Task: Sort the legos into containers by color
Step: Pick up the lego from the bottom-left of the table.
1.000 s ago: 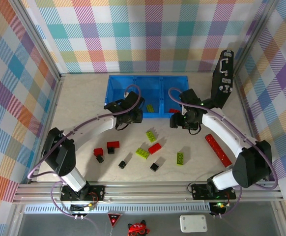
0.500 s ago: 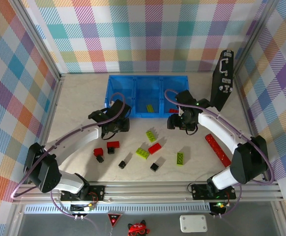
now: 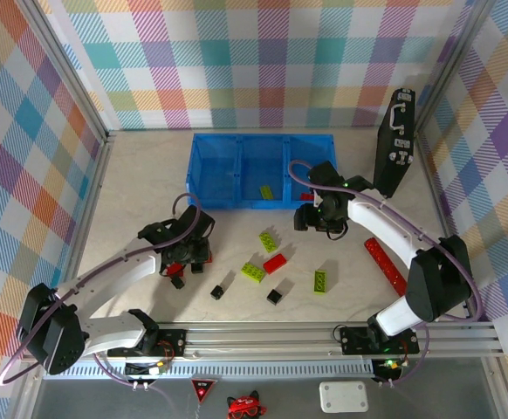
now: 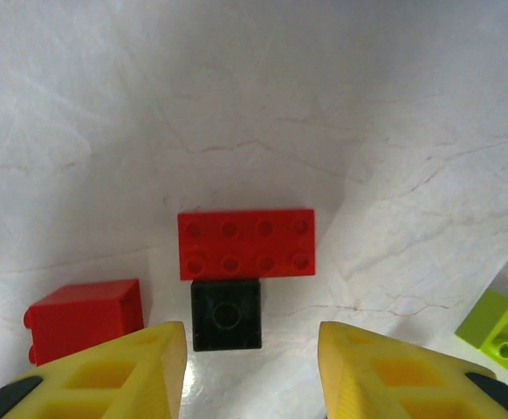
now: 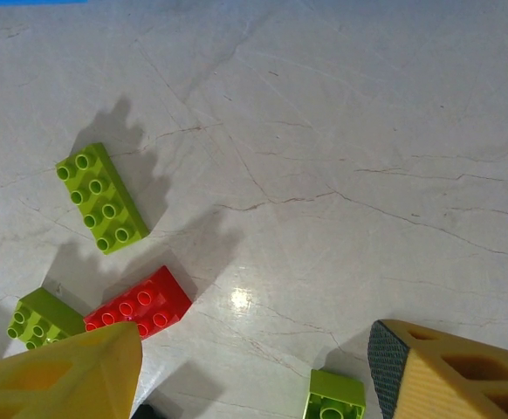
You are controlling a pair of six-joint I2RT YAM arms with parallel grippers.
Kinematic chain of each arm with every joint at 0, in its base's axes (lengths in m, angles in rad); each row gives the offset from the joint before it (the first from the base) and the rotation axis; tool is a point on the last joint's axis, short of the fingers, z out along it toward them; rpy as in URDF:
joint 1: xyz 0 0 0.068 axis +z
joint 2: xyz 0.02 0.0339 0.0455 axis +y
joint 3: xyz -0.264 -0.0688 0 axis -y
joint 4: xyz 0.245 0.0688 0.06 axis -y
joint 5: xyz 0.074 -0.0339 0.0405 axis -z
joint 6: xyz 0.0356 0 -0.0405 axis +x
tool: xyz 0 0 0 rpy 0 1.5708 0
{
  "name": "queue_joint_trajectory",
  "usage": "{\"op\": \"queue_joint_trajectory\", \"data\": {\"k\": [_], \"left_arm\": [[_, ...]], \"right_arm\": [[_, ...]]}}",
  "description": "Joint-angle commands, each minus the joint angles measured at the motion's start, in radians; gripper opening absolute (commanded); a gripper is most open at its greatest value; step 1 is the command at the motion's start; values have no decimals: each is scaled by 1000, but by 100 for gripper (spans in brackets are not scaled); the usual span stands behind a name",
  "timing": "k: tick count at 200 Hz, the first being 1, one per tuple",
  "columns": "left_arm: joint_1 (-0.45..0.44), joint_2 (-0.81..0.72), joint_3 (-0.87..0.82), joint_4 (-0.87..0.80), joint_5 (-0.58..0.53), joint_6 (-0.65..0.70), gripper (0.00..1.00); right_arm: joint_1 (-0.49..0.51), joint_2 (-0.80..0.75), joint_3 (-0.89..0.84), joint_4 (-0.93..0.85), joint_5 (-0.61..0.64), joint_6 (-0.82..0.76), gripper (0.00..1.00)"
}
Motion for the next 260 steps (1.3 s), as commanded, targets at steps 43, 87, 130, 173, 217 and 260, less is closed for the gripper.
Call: {"op": "queue_joint_trajectory", "data": {"k": [43,87,130,173,217,260], "left_arm": [[18,21,-71,14,45,-73,48],[21,62,-107,52,60,-83,49],[21,89,-136,83,60,-86,49],[21,122,-158,131,82,-88,49],[21,163,-159,152,82,-78,46],[21,161,-148,141,70,-70,40]], "right_arm": [[16,19,-3,-2,-17,7,70],[17,32,2,1,-20,5,70],[19,38,3,3,-22,5,70],[21,42,4,0,-19,3,70],[24,37,6,-6,-14,3,70],[25,20,3,-18,-7,3,70]]}}
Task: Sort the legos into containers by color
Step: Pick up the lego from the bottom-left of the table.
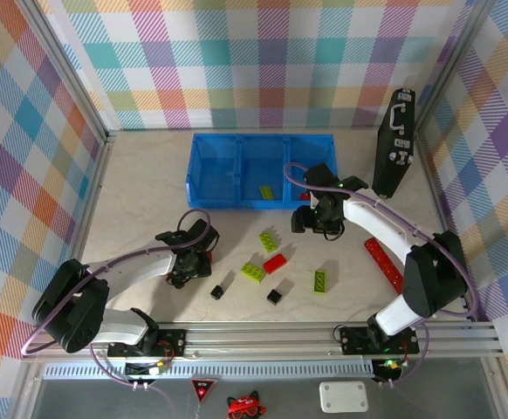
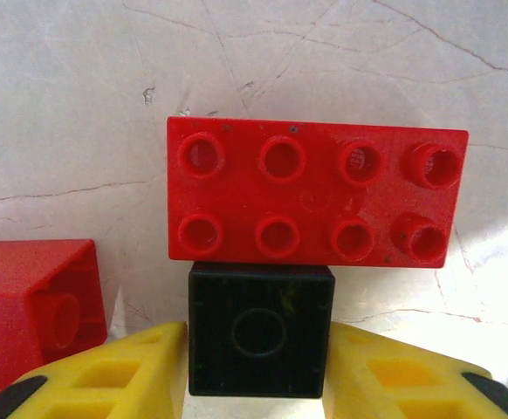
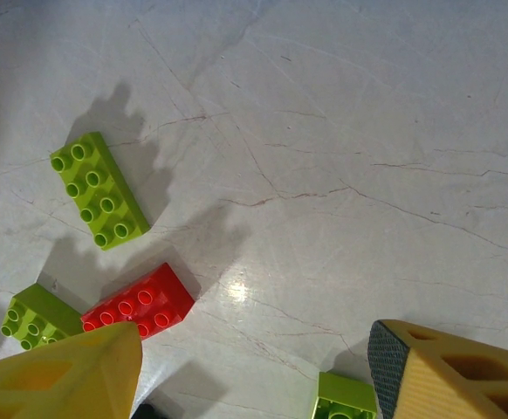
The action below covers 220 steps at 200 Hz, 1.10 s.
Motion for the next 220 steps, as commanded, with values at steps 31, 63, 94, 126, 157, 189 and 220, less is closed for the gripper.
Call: {"op": "queue_joint_trajectory", "data": {"k": [31,63,94,126,157,189,220], "left_arm": [[10,5,14,-15,-10,3,37],[9,11,27,-25,-6,10,34],[9,-25,47,-71,-8,13,34],[10,-98,88,-145,-18,26,34],[23,-107,164,-195,-23,54,34],[55,-66,255,-197,-18,105,34],[95,18,364,-168,-5,160,34]], "right_arm": [[7,-26,4,-36,10,0,70],[8,-38,3,-46,16,-1,71],[8,-54,-2,-52,29,2,71],[8,-58,-3,-55,29,3,71],[8,-70,-9,-58,34,6,71],[8,-86,-15,-64,43,9,71],[8,-97,-22,-68,49,11,71]]}}
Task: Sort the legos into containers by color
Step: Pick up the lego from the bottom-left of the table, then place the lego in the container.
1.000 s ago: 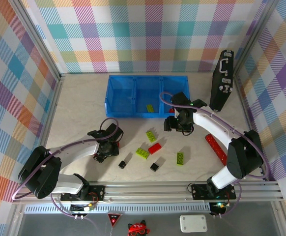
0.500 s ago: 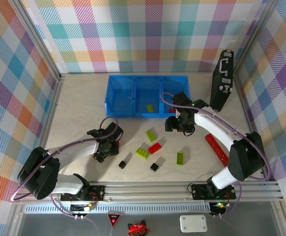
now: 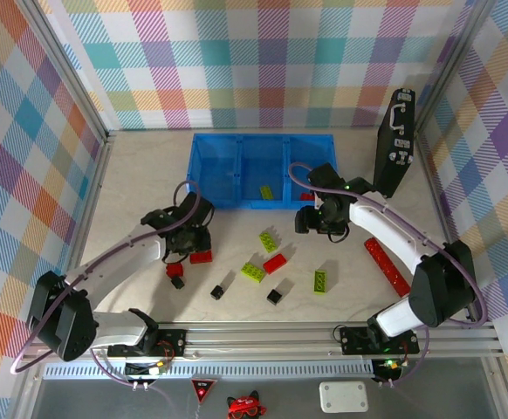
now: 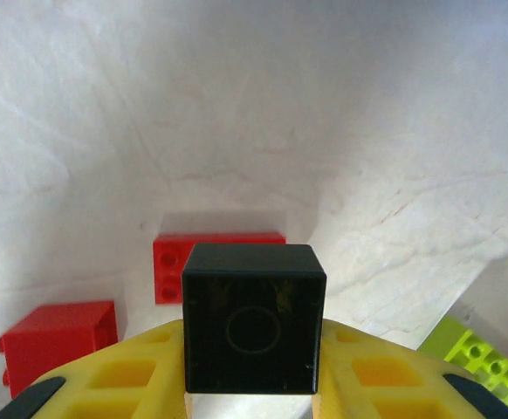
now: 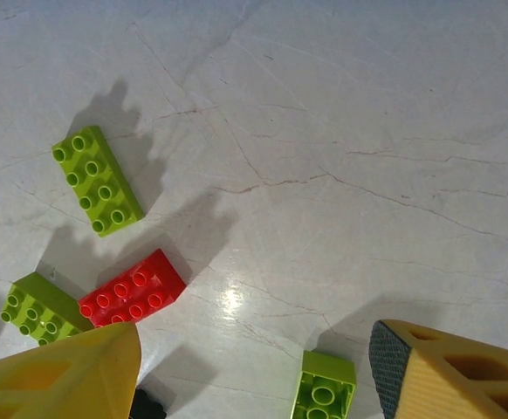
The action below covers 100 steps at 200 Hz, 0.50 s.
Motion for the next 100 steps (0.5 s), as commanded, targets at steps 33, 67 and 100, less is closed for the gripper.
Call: {"op": "queue_joint_trajectory", "data": {"k": [33,67,100], "left_arm": [[72,181,213,24,12,134,34],[123,331,381,21,29,213,34],[163,464,500,52,42,243,34]], "right_arm": [[6,-43,-16,-36,24,11,71],[5,-56,-21,-48,34,9,71],[6,-78,-40,-44,44,19,71]]}}
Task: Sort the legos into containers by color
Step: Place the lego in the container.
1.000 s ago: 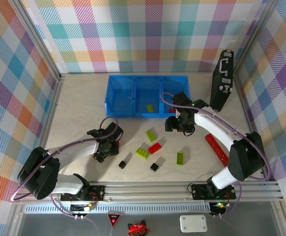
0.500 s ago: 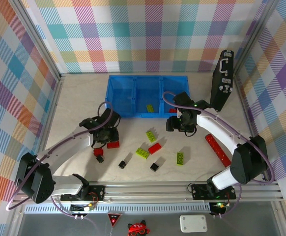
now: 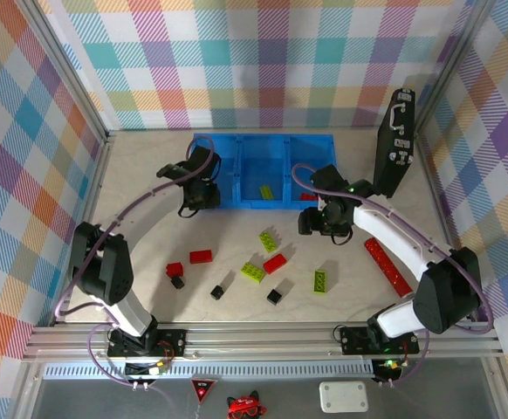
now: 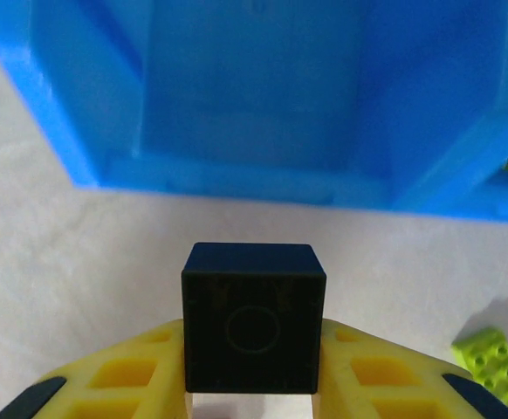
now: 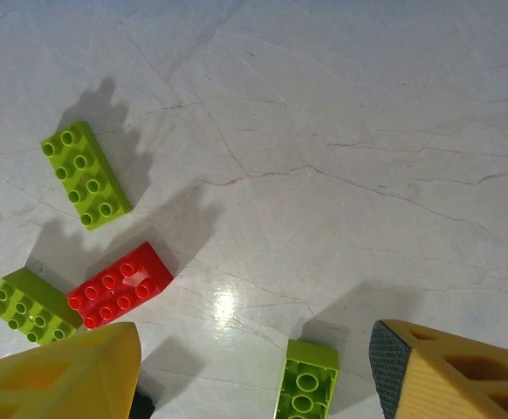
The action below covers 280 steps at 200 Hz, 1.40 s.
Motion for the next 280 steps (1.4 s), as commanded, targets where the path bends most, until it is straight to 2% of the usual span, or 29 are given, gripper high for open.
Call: {"op": "queue_joint_trajectory", "data": {"k": [1,64,136,189,229,280], "left_arm": [[31,77,74,19,24,54,34],[78,332,309,19,33,86,34],[103,543,475,15,50,125,35],[106,566,477,25,60,121,37],[106,551,477,24,65,119,42],[106,511,473,16,73,119,43]], "right_arm": [[6,-32,-19,-26,17,18,71],[5,-58,-34,-38,32,22,71],[5,-71,-49,-44,36,31,71],[5,-78,-52,-48,37,33,71],[5,-85,-55,-49,38,35,72],[5,-94,-59,-47,38,39,71]]}}
